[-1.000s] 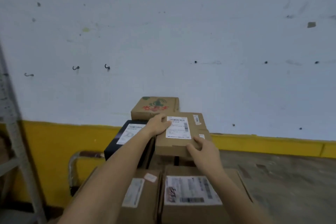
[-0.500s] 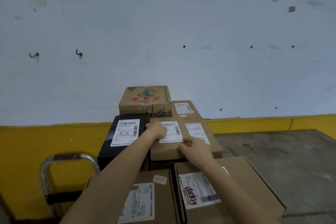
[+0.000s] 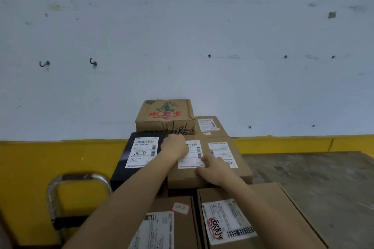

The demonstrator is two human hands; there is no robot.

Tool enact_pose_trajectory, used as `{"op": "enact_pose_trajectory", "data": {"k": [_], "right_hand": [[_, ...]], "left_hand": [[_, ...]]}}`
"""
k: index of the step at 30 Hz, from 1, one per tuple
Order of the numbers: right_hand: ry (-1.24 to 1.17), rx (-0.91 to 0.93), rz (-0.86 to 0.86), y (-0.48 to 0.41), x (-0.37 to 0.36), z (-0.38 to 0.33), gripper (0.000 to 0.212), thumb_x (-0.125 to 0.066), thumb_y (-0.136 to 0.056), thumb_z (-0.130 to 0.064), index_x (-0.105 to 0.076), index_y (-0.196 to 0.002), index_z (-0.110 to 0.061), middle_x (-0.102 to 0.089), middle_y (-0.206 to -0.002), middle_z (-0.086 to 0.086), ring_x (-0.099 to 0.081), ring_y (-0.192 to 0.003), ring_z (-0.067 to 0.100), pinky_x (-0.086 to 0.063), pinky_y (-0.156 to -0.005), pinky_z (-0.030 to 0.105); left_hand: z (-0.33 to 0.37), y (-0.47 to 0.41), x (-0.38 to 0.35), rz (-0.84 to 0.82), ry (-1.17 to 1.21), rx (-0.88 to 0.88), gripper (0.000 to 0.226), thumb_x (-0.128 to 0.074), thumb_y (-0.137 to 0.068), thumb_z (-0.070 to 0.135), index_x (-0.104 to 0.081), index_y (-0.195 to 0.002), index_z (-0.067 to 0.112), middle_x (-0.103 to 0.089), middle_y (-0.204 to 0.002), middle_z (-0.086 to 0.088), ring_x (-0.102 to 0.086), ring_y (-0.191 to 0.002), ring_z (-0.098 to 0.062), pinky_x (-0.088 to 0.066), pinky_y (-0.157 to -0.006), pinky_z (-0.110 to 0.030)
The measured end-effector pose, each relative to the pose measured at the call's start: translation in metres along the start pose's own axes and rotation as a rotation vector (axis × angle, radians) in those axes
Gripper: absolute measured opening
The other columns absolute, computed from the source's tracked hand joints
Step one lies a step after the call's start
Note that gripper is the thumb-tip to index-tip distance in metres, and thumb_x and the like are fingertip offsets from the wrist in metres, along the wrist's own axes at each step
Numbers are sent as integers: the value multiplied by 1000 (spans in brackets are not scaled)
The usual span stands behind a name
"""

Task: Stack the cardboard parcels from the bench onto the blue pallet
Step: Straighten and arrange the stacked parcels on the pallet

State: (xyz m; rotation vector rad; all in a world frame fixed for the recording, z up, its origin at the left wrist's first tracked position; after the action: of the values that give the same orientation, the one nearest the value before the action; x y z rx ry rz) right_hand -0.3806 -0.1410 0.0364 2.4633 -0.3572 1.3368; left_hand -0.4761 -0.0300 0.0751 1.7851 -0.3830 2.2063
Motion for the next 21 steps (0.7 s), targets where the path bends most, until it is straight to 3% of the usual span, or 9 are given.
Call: {"op": "enact_pose_trajectory", "data": {"k": [3, 5, 10, 14, 21], "right_hand": [[6, 1, -4, -11, 0, 0, 61, -48, -88, -47, -31, -143, -28, -38, -143, 13, -36, -130, 35, -35, -107, 44], [6, 8, 0, -19, 0, -2, 61, -47, -89, -49, -30, -143, -28, -36, -145, 13, -36, -131, 35, -34, -108, 46], [5, 16, 30, -33, 3, -6, 61, -44, -91, -50, -27, -144, -25, -33, -147, 16, -31, -134, 37, -30, -110, 46], [-1, 25, 32, -39, 5, -6, 58, -43, -92, -47, -28, -144, -25, -35, -144, 16, -34, -131, 37, -31, -109, 45], [36, 37, 11, -40, 1, -8, 58, -42, -93, -41, -26, -146, -25, -24, -150, 15, -24, -137, 38, -25, -111, 45]], "left_hand": [[-27, -1, 39, 179, 62, -20, 28, -42, -90, 17, -55, -109, 2, -55, -118, -18, -52, -107, -33, -48, -84, -40], [-57, -1, 54, 233, 75, 39, 36, -41, -92, 24, -51, -120, 5, -49, -126, -19, -48, -113, -35, -46, -90, -43], [-126, 1, 34, 54, 169, 265, 60, -37, -94, 51, -28, -145, 20, -27, -145, -21, -39, -128, -40, -36, -103, -43], [-133, 0, 13, -11, 227, 229, 64, -39, -93, 53, -26, -146, 19, -37, -146, -18, -41, -130, -33, -39, -105, -39], [-122, 4, -2, 29, 194, 248, 64, -26, -94, 58, -17, -149, 26, -25, -147, -24, -40, -128, -38, -37, -102, -43]]}}
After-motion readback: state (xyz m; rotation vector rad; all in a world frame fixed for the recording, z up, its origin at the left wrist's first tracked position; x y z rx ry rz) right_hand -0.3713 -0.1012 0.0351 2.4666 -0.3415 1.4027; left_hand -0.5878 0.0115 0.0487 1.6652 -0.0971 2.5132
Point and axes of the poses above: each hand's wrist, its own y-axis away from the middle knuckle, its own x-axis out of the back of the hand, z = x × y, the point moved 7 cm from there along -y, towards the middle knuckle
